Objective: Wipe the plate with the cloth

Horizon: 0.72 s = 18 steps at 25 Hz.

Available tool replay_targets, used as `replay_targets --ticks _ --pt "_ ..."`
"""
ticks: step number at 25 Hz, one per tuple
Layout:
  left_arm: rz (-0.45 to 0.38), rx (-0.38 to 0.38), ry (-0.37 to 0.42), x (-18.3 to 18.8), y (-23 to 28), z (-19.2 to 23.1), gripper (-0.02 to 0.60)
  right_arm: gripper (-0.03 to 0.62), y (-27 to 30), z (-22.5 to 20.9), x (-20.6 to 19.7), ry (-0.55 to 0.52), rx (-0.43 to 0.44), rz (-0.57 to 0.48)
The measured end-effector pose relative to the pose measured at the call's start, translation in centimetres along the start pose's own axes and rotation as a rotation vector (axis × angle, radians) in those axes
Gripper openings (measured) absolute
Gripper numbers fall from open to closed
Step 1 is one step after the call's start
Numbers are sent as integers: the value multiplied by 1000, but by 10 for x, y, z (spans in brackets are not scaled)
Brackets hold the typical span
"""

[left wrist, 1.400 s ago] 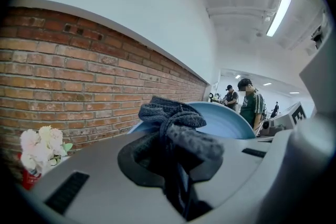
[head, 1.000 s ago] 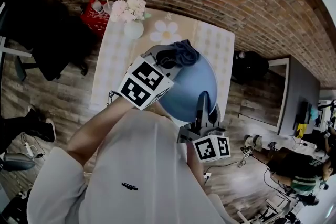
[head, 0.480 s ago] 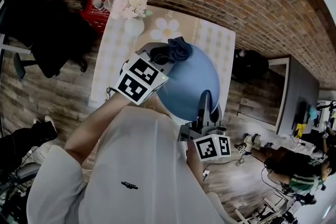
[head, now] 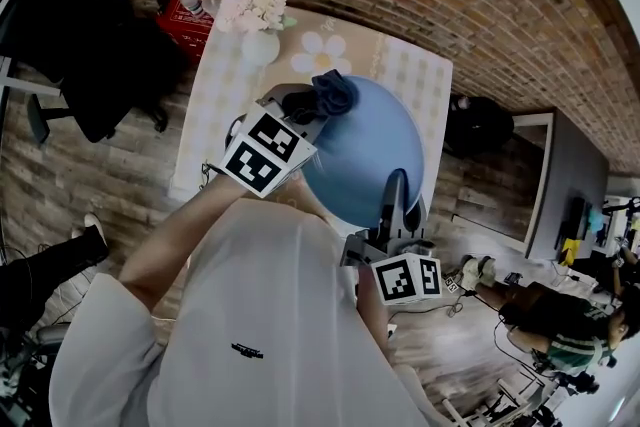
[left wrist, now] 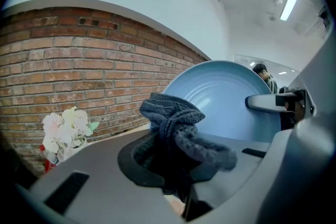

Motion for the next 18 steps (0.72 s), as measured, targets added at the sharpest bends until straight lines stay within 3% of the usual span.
replay_targets --ticks 18 --pt "-4 -4 -33 -10 -6 -17 61 60 -5 1 7 14 7 -22"
Point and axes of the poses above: the fingertips, and each gripper's own axes: y forward along the fingers, z to its left, x out of its top, the point moved 9 cm from there along -y, backward along the fingers, and after that the axes turned 14 degrees about y, right-handed, at the moved point
